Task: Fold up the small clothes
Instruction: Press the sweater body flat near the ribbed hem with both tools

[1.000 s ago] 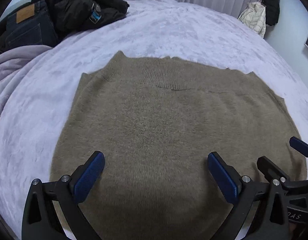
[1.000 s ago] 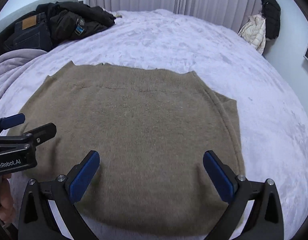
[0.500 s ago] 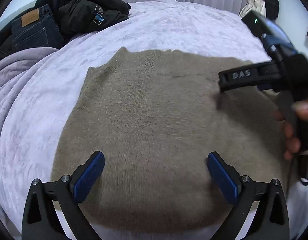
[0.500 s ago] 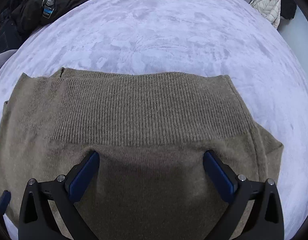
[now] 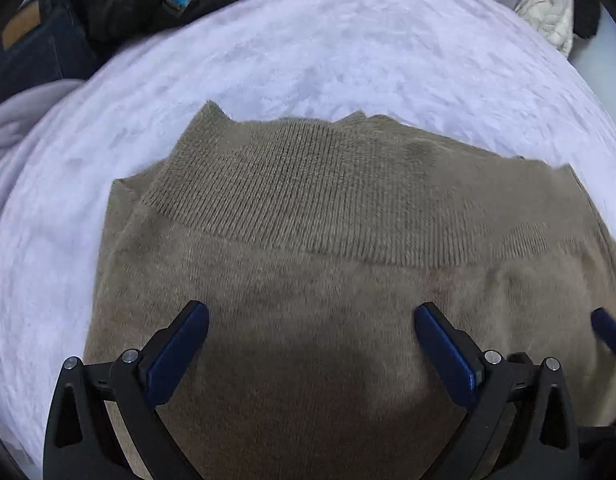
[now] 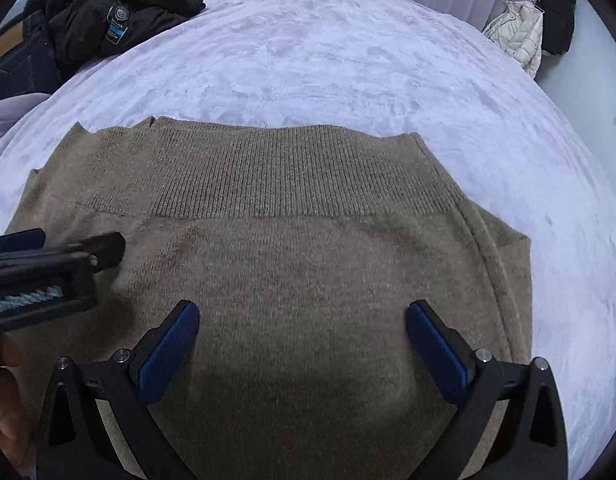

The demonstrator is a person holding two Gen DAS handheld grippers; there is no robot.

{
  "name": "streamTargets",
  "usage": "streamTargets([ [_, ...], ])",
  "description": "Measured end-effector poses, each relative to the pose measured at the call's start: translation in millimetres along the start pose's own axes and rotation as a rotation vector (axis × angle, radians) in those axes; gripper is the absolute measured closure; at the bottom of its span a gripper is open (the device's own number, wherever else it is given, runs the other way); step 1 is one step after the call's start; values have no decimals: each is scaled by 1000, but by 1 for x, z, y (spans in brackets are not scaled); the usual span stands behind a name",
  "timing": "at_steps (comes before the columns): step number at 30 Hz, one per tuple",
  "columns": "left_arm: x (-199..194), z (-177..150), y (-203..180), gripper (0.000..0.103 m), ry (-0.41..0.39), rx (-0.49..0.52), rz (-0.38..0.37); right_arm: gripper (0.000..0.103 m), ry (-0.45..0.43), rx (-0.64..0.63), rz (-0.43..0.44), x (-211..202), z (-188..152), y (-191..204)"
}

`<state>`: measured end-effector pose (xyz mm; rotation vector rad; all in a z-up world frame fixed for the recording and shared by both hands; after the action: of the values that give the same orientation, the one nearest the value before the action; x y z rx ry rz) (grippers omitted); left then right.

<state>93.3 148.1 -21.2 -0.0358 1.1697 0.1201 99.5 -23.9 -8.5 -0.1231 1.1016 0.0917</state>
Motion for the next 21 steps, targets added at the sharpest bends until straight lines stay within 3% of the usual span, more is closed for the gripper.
streamTargets([
  [4, -20, -37, 1, 0, 5, 8, -38, 0, -31, -37, 2, -13, -26, 1],
  [8, -43, -77, 0, 0, -7, 94, -46, 0, -70, -40, 19, -32, -57, -5],
  [12, -74, -109, 18, 0, -33, 109, -114, 0, -108, -42, 35, -50, -88, -12],
  [14, -86, -109, 39, 0, -87, 97, -126, 0, -101, -67, 27, -56, -103, -14],
  [17, -85, -98, 89, 0, -124, 8, -79, 0, -67, -60, 40, -63, -114, -20],
  [19, -71, -88, 117, 0, -95, -83, -121, 0, -71, -36, 47, -71, -116, -24],
  [21, -48, -77, 136, 0, -39, -146, -215, 0, -71, -6, 53, -77, -117, -26],
])
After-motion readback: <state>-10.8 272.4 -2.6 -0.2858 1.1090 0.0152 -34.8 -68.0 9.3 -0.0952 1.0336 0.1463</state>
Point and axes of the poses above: each gripper's, at about its wrist camera, not at the fingertips, and x roughly the way its jaws point, y to its left, z to its top, the point moved 3 cm from there along x, roughly the way its jaws point, and after that the axes turned 6 degrees about x, right-handed, at the moved point
